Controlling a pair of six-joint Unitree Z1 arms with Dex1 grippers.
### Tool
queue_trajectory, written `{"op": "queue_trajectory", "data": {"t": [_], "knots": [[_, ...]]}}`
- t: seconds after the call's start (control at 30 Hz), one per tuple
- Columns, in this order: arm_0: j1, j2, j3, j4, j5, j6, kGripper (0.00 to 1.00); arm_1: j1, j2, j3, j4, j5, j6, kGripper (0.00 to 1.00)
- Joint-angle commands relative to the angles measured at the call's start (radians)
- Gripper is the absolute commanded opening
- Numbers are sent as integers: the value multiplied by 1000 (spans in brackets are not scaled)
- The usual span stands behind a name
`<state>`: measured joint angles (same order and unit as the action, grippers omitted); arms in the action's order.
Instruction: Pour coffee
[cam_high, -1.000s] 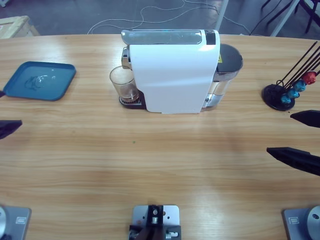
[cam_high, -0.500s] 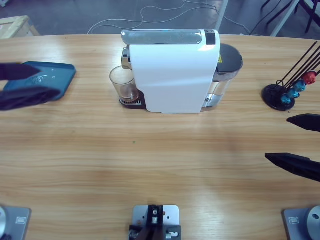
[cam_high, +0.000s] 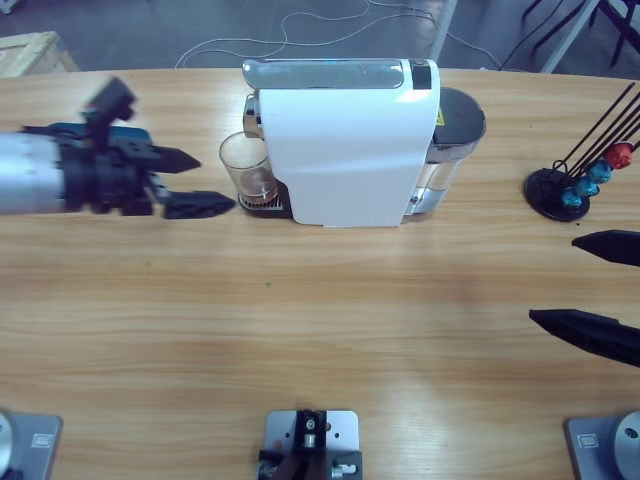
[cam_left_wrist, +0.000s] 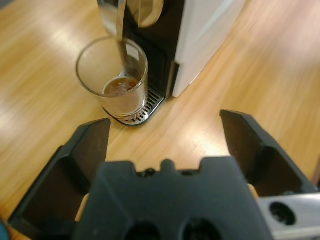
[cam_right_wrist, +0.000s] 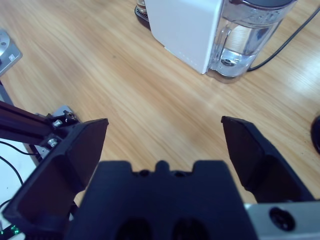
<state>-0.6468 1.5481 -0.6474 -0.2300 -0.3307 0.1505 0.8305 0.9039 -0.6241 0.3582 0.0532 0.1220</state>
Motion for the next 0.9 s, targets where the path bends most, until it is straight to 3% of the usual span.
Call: {"op": "queue_trajectory", "data": {"t": [0.03, 0.37, 0.53, 0.9], "knots": [[6, 191, 40, -218, -5, 11, 978, 9, 20, 40, -17, 25, 8, 1000], [51, 223, 136, -433, 51, 12, 973, 9, 29, 43, -22, 23, 12, 1000], [30, 228, 180, -454, 51, 13, 973, 9, 28, 43, -22, 23, 13, 1000], [29, 286, 154, -535, 116, 25, 977, 9, 35, 43, -23, 23, 15, 1000]]}}
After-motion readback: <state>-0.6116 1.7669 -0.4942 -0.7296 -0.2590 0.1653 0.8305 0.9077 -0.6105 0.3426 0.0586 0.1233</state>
